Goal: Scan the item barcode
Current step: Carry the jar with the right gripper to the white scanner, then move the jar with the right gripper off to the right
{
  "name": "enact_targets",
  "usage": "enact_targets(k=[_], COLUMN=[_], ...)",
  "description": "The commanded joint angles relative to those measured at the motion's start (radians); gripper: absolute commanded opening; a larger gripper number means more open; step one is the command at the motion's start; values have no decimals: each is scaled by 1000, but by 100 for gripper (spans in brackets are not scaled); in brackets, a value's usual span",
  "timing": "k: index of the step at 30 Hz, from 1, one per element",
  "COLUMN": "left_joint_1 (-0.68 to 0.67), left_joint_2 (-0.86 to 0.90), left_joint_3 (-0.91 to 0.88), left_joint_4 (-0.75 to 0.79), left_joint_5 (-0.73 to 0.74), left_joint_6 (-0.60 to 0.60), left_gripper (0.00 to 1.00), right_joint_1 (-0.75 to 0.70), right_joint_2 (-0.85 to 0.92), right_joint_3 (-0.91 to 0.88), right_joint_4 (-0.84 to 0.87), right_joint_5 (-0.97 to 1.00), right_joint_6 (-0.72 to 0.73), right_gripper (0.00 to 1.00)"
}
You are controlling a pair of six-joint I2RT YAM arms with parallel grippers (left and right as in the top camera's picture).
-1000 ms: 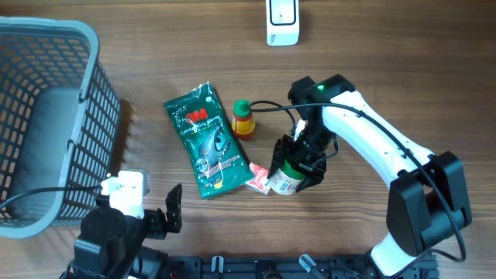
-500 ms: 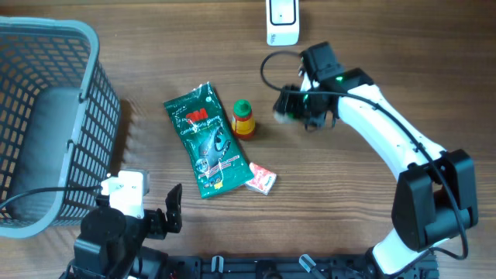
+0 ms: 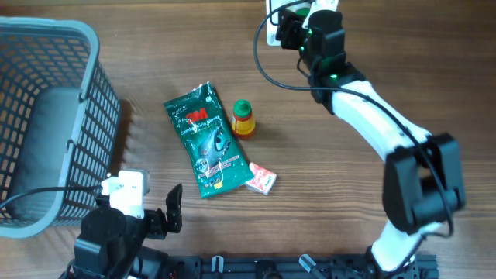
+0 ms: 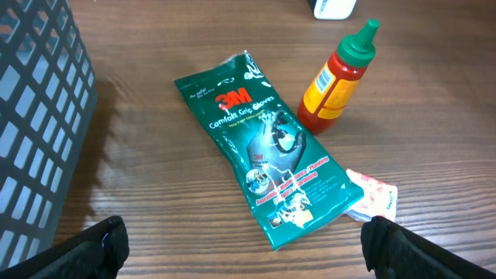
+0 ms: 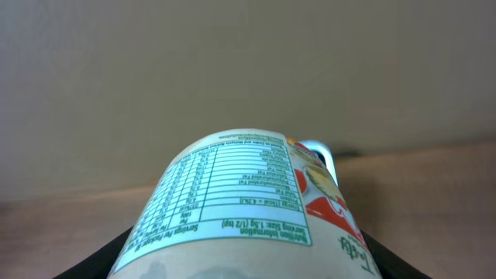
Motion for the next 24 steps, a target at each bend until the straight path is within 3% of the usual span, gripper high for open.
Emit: enact_targets(k=[1,6,15,20,24], left_joint_1=[5,5,5,5,5], left_joint_2=[0,0,0,0,0], left_joint_3=[9,9,9,9,9], left_joint_4=[3,3,3,3,3], left_joint_5=[9,9,9,9,9], left_joint_6=[-6,-6,-6,-6,-6], left_gripper=[100,100,100,100,100], right_joint_1=[3,2,0,-34,-154], right_joint_2=[139,291,435,290,66], right_joint_3=[13,48,298,308,308], right_joint_4=[206,459,326,113,-235], right_joint_5=[26,26,41,41,41], right_joint_6=[-102,-101,-109,-112,-69], right_gripper=[54,61,60,60,60])
